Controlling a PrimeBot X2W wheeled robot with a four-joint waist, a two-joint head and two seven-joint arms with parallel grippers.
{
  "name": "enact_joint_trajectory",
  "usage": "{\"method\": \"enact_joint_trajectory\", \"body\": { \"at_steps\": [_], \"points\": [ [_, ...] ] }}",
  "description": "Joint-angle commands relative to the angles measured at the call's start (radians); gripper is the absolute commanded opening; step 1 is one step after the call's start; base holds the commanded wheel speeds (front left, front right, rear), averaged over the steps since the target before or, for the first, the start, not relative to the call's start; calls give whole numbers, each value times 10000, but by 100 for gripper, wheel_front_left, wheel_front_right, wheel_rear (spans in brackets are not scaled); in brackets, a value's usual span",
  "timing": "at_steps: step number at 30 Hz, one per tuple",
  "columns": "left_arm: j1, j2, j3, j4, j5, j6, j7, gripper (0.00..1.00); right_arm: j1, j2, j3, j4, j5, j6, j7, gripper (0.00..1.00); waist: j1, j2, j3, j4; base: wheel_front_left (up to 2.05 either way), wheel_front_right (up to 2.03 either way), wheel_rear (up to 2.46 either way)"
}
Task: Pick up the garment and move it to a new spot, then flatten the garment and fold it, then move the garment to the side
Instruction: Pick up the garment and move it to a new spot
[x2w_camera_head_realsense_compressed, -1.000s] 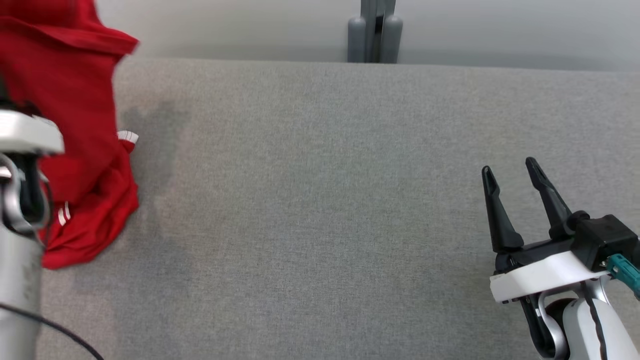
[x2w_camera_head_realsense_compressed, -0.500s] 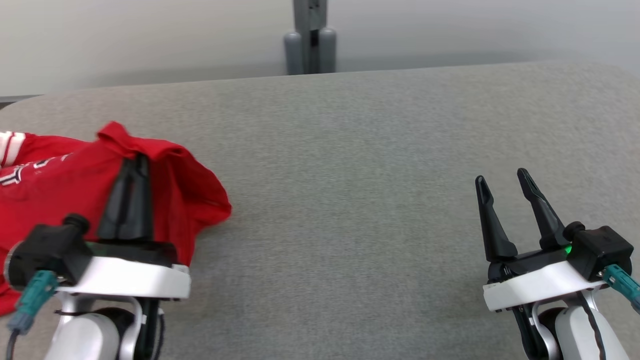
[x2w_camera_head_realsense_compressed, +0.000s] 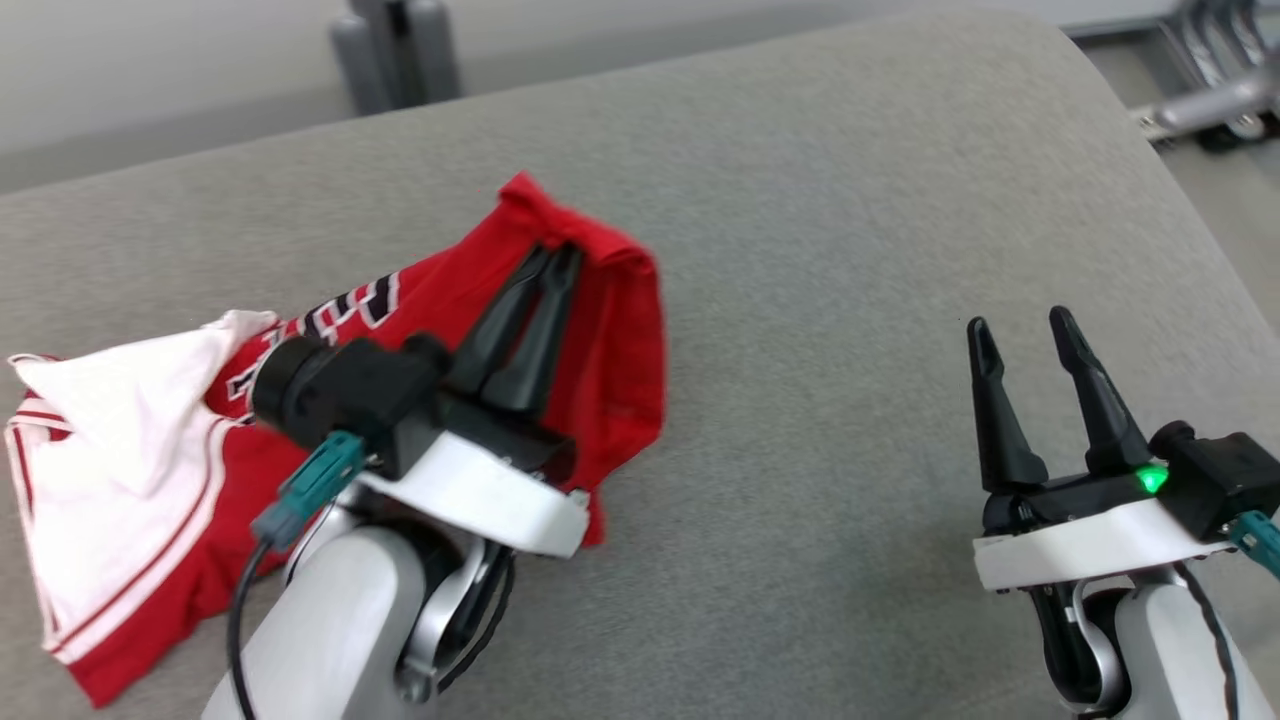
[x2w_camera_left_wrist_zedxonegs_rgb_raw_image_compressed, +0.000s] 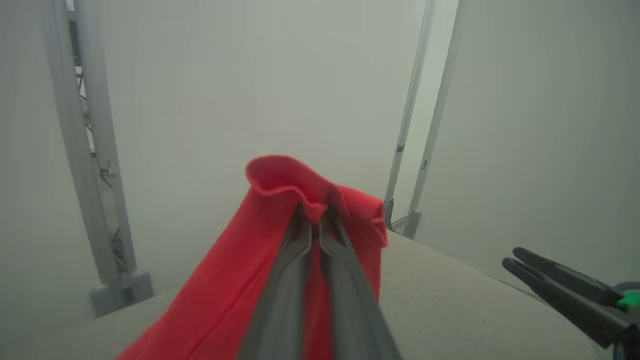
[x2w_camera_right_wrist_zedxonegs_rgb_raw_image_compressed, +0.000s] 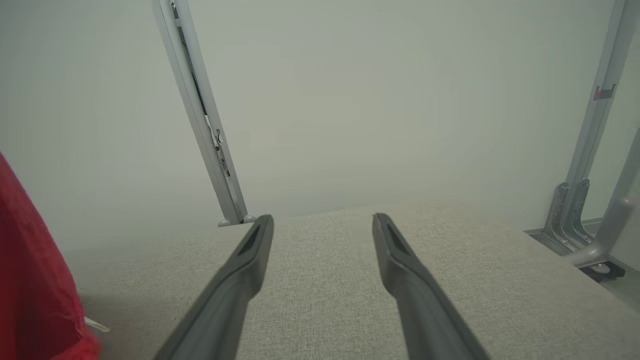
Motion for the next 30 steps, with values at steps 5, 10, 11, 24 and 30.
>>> {"method": "enact_joint_trajectory", "body": {
  "at_steps": [5,10,11,24,30],
  "points": [
    [-1334,-248,-518,328,324,-440,208,0,-217,-39,-26,94,331,20,-234,100,0,0,1004,-1108,0,0,0],
    [-1911,-553,-750,1603,113,-682,293,0,-273,-42,153,259,602,20,-300,100,0,0,1339,-1373,0,0,0],
    [-1970,-595,-796,1938,55,-735,288,0,-302,-44,180,273,636,20,-307,100,0,0,1385,-1373,0,0,0],
    [-2193,-1147,-1891,4528,-584,-1617,-442,100,-546,-45,130,372,551,20,-303,100,0,0,1250,-675,0,0,0],
    [-1713,-977,-1869,4450,-555,-1396,-850,100,-451,-51,17,349,341,20,-304,100,0,0,940,-219,0,0,0]
  ]
}}
